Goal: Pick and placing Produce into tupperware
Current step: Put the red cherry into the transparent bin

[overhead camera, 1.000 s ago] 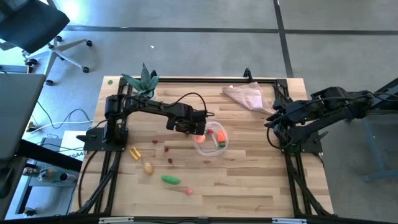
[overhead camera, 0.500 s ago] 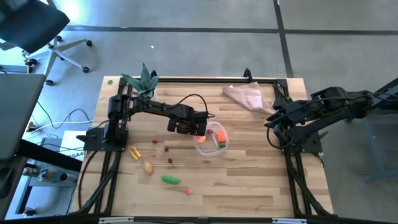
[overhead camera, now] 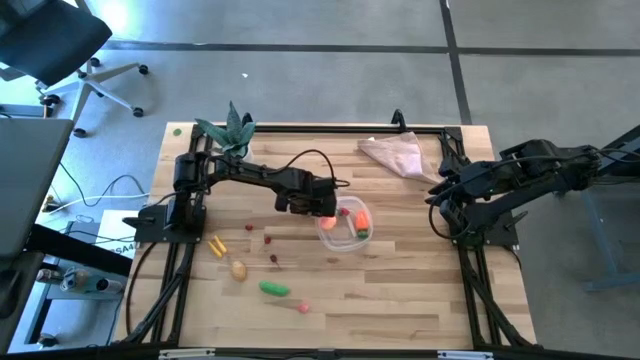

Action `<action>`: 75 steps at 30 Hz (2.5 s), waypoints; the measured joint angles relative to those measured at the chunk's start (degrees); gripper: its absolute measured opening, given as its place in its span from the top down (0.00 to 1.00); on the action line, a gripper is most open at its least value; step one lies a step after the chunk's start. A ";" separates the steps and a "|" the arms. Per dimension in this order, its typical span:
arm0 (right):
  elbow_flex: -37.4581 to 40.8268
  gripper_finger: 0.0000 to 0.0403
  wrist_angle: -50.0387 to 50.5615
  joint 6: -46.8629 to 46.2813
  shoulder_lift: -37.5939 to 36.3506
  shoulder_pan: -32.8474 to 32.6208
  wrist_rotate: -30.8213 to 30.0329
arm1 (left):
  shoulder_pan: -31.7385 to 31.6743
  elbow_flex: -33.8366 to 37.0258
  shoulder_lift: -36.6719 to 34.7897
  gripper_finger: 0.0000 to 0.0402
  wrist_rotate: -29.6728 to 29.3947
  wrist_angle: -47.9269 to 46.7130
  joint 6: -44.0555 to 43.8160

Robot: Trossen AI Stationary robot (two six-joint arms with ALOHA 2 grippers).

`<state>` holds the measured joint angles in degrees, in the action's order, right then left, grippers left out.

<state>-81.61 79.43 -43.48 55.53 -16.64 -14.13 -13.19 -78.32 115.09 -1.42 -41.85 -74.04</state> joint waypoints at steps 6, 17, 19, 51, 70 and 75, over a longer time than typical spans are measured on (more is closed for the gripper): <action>0.01 0.68 0.00 0.00 0.00 0.00 0.00 | -0.32 0.00 0.33 0.69 -1.38 0.14 -0.13; 0.01 0.68 -0.01 0.00 0.00 0.00 0.00 | -0.33 -0.19 1.97 0.69 -1.78 0.18 0.08; 0.01 0.68 0.00 -0.02 0.00 0.00 0.00 | -0.46 -0.77 2.16 0.69 -2.51 -0.40 0.38; 0.01 0.68 0.00 0.00 0.00 0.00 0.01 | -1.49 -1.27 2.29 0.69 -3.48 0.10 2.89; 0.01 0.68 -0.01 -0.01 0.01 0.00 0.00 | -1.45 -1.27 2.29 0.82 -3.16 -0.19 2.87; 0.01 0.68 -0.01 -0.01 0.00 0.00 0.00 | -1.45 -1.27 2.29 0.84 -3.14 0.10 2.95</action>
<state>-81.60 79.42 -43.49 55.53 -16.64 -14.13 -14.63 -79.59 117.38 -4.56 -41.76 -71.10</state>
